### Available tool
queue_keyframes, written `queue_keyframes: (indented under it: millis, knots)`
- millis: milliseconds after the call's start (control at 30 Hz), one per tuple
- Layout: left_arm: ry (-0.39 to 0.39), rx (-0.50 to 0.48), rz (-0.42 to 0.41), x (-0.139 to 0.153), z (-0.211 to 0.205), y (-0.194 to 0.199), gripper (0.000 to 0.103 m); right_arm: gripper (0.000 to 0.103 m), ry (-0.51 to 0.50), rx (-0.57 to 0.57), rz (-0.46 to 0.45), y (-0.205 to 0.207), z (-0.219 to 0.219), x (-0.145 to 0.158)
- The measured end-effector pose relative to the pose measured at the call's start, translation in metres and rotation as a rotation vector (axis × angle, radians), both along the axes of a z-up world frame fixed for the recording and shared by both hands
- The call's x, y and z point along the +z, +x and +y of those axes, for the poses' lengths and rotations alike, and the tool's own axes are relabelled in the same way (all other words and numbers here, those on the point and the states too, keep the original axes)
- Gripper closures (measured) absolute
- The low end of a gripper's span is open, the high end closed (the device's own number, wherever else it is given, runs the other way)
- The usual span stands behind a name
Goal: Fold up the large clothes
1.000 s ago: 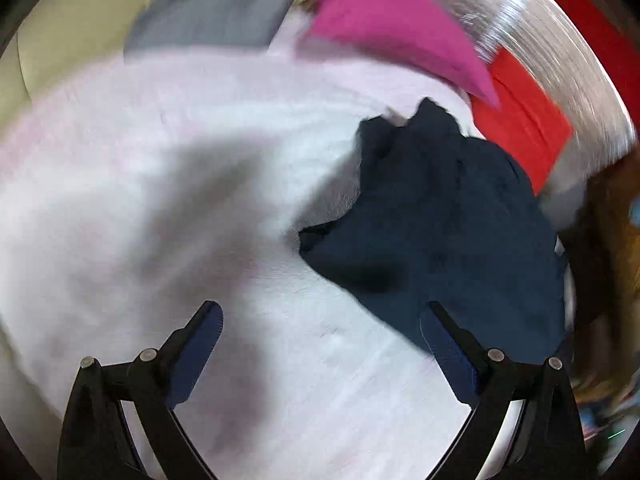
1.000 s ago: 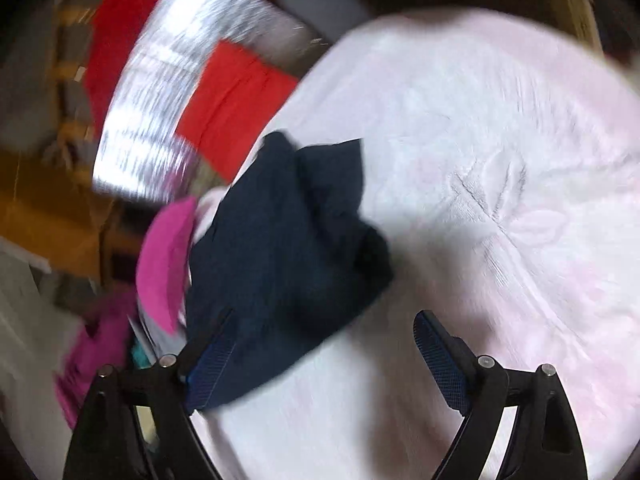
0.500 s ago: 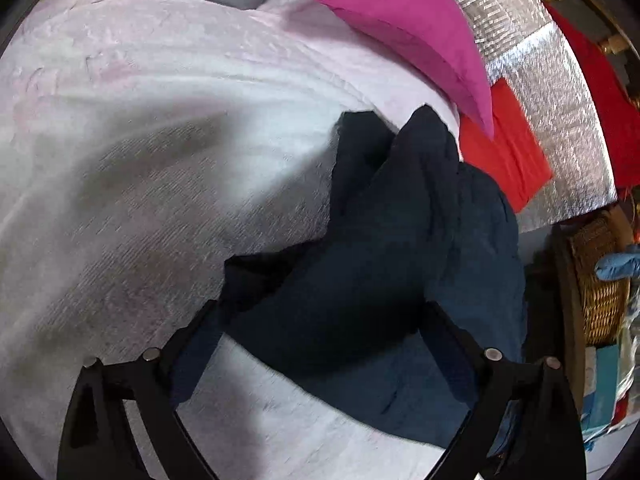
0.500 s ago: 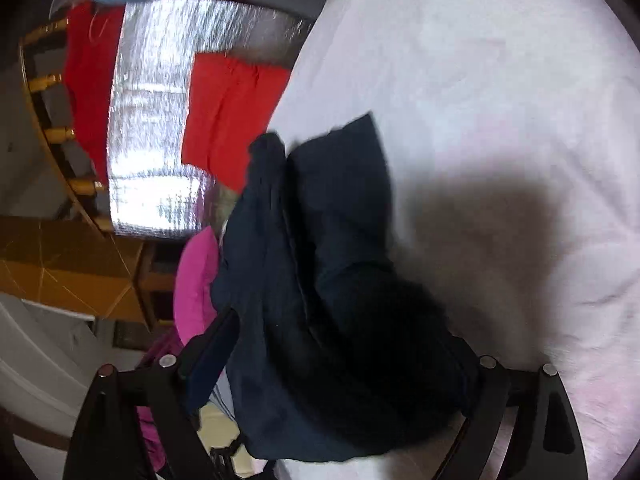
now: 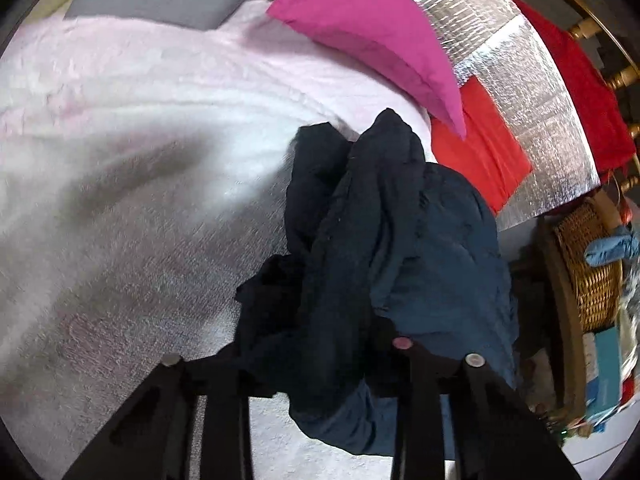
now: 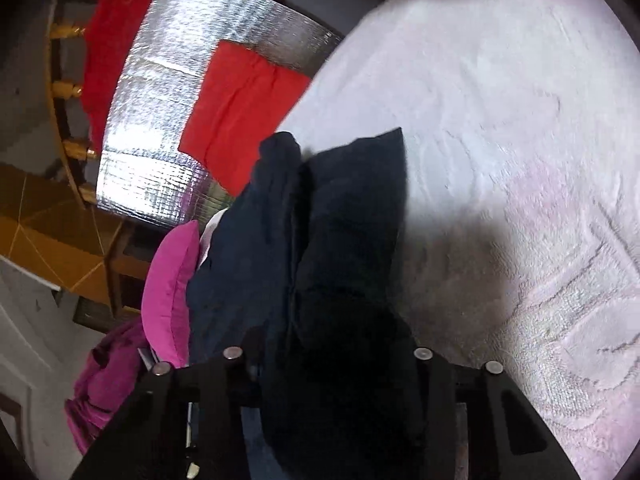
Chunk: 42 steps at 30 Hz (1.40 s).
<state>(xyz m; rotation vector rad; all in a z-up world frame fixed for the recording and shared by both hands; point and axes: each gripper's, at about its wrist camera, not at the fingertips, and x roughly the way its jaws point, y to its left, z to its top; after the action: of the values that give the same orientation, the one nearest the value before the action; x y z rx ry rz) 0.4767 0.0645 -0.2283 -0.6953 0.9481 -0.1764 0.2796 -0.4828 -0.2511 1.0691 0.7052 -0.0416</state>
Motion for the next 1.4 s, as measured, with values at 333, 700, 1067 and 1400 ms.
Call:
queue_keyframes:
  millis: [333,700,1067,1400]
  knots:
    - [-0.004,-0.031,-0.005,0.011,0.016,-0.021,0.083,0.065,-0.036,0.024,-0.017,-0.036,0.013,0.017]
    - [0.016,-0.051,-0.008,0.016,0.038,-0.082,0.083,0.065,-0.01,0.041,-0.002,-0.1,0.025,0.012]
    - [0.011,-0.054,-0.002,0.008,0.046,-0.096,0.079,0.065,-0.016,0.038,0.022,-0.122,0.031,0.006]
    - [0.139,-0.046,0.019,0.034,0.063,-0.121,0.053,0.03,-0.113,-0.054,0.148,-0.155,0.02,0.029]
